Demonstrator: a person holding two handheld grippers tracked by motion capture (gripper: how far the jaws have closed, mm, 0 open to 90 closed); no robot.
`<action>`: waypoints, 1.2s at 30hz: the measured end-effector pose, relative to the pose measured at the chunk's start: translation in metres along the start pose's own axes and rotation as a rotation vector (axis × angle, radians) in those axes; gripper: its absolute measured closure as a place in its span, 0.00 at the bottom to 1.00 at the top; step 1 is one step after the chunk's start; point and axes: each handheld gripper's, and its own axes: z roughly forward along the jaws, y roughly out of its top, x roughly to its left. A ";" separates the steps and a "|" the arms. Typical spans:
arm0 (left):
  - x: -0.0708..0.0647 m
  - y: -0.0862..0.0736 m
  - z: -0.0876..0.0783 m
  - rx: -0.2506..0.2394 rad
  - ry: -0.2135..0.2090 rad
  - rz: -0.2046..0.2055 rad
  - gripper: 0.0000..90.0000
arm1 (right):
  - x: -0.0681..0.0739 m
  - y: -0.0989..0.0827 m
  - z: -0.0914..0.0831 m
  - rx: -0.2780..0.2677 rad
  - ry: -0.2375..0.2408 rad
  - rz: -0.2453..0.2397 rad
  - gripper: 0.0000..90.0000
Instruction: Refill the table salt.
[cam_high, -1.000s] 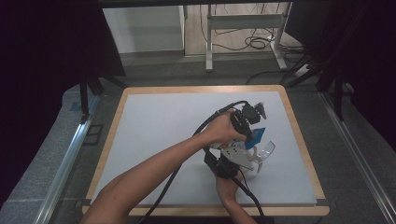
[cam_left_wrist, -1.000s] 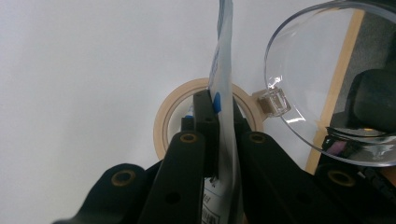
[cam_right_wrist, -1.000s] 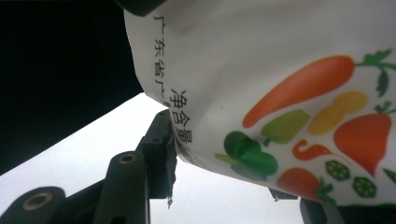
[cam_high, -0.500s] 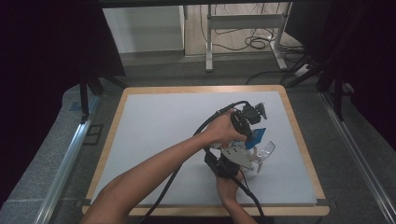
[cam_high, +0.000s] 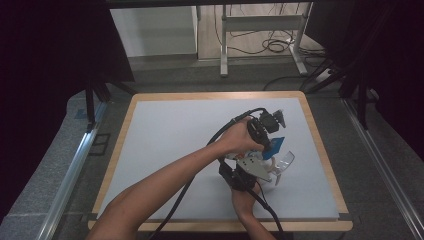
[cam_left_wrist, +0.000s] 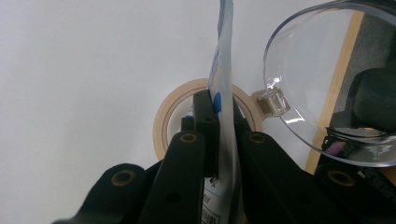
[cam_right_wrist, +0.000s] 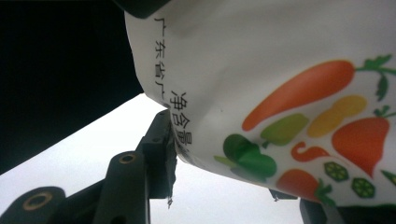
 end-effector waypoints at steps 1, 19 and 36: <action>0.000 0.000 0.000 0.000 0.000 0.000 1.00 | 0.000 0.000 0.000 0.000 0.001 -0.001 0.58; 0.000 -0.003 0.001 -0.005 -0.002 -0.007 1.00 | 0.002 -0.001 0.001 0.001 0.004 -0.008 0.58; -0.002 0.001 0.003 0.009 0.008 0.003 1.00 | -0.001 0.000 0.000 0.003 0.007 0.011 0.59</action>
